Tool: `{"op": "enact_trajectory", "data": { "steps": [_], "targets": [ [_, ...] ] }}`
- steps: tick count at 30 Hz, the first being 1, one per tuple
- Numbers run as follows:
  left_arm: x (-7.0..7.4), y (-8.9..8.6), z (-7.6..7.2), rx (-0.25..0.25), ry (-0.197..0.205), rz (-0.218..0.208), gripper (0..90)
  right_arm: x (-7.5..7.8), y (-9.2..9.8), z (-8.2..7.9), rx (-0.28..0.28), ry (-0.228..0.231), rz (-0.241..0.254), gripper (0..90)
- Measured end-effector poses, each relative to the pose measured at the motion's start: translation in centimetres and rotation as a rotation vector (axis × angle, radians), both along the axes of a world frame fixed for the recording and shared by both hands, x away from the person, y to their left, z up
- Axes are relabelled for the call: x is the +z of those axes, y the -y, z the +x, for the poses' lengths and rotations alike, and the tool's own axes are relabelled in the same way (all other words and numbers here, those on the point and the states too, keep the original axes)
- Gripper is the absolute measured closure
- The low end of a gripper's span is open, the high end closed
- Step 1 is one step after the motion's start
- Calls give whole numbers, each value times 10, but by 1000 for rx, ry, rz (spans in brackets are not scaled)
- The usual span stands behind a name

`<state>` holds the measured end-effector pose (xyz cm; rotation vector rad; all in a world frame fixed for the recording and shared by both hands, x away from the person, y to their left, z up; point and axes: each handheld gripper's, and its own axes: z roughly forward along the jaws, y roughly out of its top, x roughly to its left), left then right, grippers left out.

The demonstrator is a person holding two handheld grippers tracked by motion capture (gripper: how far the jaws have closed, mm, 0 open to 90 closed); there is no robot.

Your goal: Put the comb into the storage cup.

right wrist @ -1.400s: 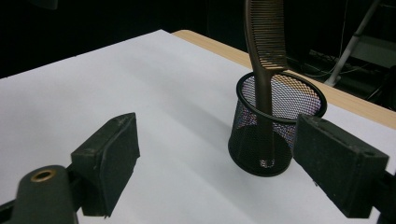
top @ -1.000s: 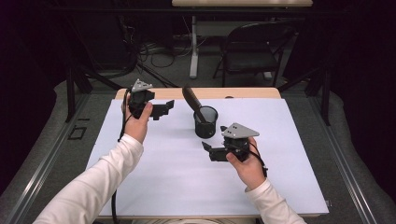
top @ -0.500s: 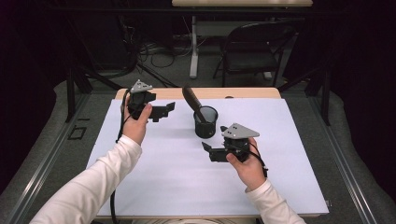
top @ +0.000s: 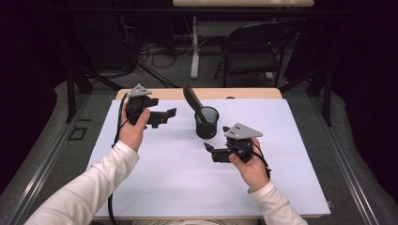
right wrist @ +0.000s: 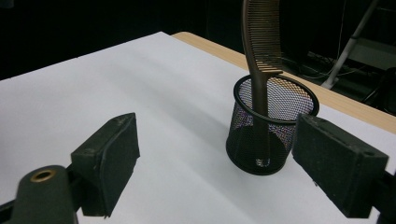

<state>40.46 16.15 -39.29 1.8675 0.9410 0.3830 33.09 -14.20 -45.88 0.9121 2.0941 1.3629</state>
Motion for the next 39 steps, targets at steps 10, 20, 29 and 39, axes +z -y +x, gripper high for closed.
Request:
{"op": "enact_trajectory", "data": {
  "steps": [10, 20, 29, 39],
  "targets": [
    [1, -5, -19, -37, -1, -22, 158, 2, 1, 0, 1, 1, -7, 146],
    [0, -13, -39, -49, 13, -36, 158, 6, 1, -3, 11, -4, -6, 145],
    [-2, -25, -54, -57, 11, -53, 158, 9, 6, -11, 7, 5, -16, 145],
    [-16, -45, -63, -29, -7, -84, 158, 11, 18, -20, -10, 8, -21, 145]
  ]
}}
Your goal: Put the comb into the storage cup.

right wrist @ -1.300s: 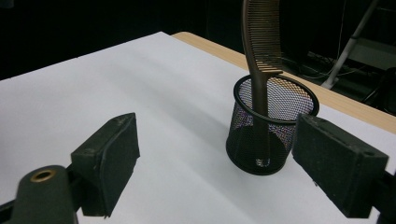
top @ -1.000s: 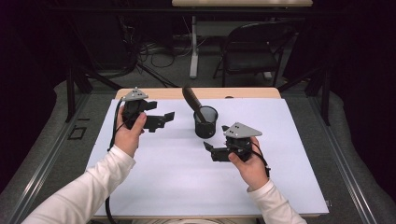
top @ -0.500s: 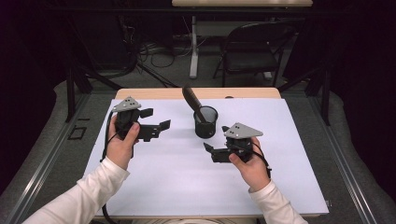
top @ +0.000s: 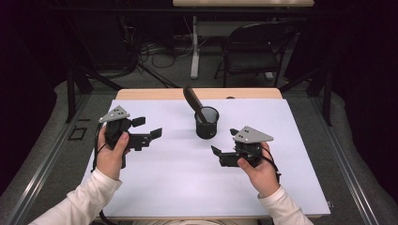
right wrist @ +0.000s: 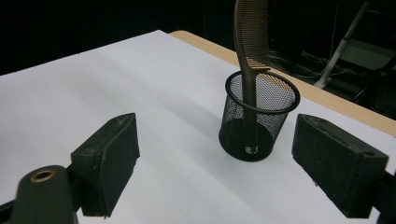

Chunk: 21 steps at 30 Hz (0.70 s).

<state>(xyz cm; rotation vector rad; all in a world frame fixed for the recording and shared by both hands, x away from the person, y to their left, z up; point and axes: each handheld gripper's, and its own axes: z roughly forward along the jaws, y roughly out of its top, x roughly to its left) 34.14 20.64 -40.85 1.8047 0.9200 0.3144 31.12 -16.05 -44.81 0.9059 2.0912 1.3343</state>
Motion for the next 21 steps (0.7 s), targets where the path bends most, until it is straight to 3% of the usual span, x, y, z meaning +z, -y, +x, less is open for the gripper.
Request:
{"op": "enact_trajectory", "data": {
  "steps": [12, 21],
  "targets": [
    [-20, -22, -13, 40, -20, -27, 158, -10, 17, -15, -25, -4, -16, 145],
    [-34, -34, -22, 69, -9, -32, 158, -21, 31, -25, -60, -13, -13, 145]
  ]
}}
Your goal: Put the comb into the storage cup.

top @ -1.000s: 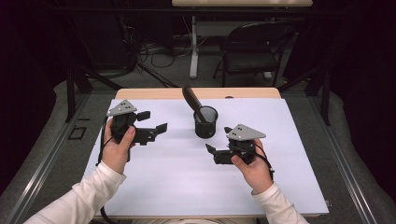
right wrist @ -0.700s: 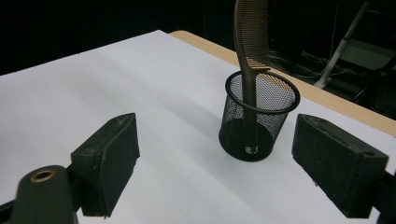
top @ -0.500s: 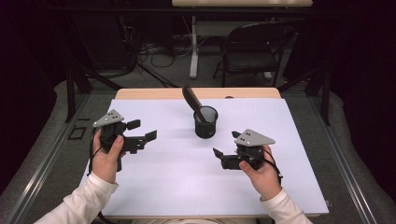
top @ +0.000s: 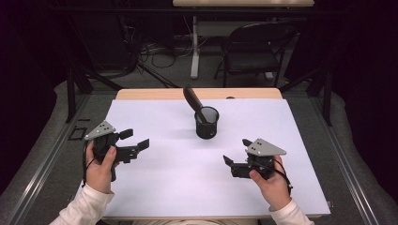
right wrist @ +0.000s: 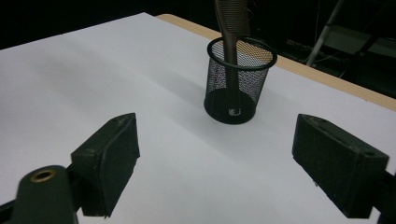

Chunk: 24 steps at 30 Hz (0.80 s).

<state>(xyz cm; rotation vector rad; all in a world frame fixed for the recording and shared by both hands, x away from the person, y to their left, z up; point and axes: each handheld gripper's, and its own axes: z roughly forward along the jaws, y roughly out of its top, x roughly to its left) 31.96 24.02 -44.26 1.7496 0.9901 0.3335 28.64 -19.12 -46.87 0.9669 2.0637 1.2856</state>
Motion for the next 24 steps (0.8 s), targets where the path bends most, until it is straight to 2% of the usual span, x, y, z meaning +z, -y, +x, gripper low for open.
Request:
{"op": "enact_trajectory", "data": {
  "steps": [9, 20, 24],
  "targets": [
    [-14, -7, -6, 31, 9, -8, 158, -10, 15, -8, -48, -2, 15, 144],
    [-30, -2, -10, 24, 43, 28, 159, -28, 30, -9, -109, -7, 38, 144],
    [-38, 0, -11, 20, 41, 24, 159, -33, 34, -9, -127, -11, 56, 144]
  ]
}}
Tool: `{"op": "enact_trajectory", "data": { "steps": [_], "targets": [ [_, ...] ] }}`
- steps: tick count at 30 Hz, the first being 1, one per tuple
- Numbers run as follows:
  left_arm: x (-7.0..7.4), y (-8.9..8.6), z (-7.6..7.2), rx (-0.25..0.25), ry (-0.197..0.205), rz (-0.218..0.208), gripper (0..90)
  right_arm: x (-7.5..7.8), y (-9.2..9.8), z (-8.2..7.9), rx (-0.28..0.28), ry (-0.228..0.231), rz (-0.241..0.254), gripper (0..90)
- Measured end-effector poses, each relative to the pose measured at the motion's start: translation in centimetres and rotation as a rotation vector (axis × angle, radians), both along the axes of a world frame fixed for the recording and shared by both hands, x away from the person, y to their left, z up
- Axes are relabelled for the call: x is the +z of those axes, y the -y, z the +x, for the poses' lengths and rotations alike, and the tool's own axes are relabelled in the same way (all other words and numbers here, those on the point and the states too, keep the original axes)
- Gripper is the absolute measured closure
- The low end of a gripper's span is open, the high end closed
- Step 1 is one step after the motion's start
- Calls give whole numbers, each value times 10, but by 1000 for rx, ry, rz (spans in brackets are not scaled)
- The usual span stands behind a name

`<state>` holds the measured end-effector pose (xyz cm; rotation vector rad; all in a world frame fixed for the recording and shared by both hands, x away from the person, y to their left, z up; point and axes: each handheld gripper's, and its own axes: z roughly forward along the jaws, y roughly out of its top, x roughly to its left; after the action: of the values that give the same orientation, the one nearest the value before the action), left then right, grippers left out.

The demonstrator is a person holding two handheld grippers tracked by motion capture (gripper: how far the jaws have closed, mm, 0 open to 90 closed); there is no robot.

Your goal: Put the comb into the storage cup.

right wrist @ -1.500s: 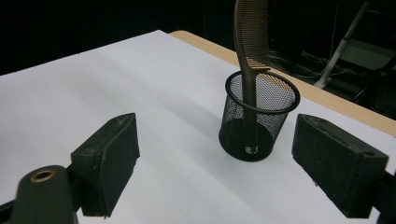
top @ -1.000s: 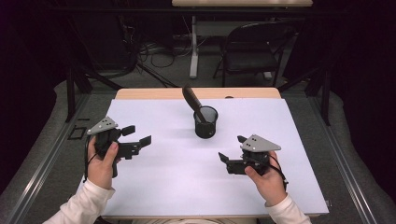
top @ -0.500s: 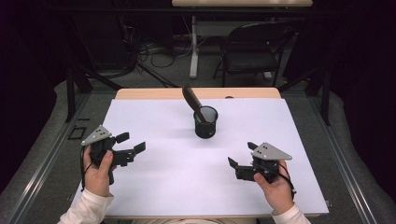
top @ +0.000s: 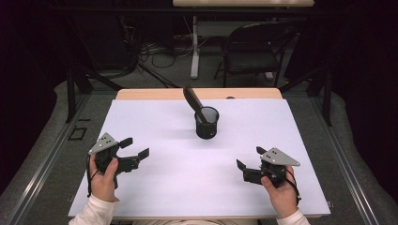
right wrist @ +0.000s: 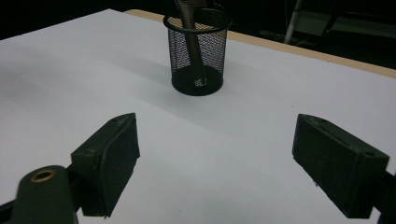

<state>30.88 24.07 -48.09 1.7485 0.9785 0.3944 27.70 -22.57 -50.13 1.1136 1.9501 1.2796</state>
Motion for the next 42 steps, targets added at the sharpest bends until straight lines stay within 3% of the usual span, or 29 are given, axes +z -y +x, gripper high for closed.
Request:
{"op": "enact_trajectory", "data": {
  "steps": [8, 28, 42],
  "targets": [
    [-13, -2, -2, -2, 9, 7, 159, -4, 6, 0, -29, 10, 12, 144],
    [-34, -16, -3, 1, 30, -12, 159, -21, 6, 4, -42, -18, 3, 144],
    [-45, -24, -1, 20, 13, -11, 159, -31, 13, 9, -69, -30, 0, 145]
  ]
}}
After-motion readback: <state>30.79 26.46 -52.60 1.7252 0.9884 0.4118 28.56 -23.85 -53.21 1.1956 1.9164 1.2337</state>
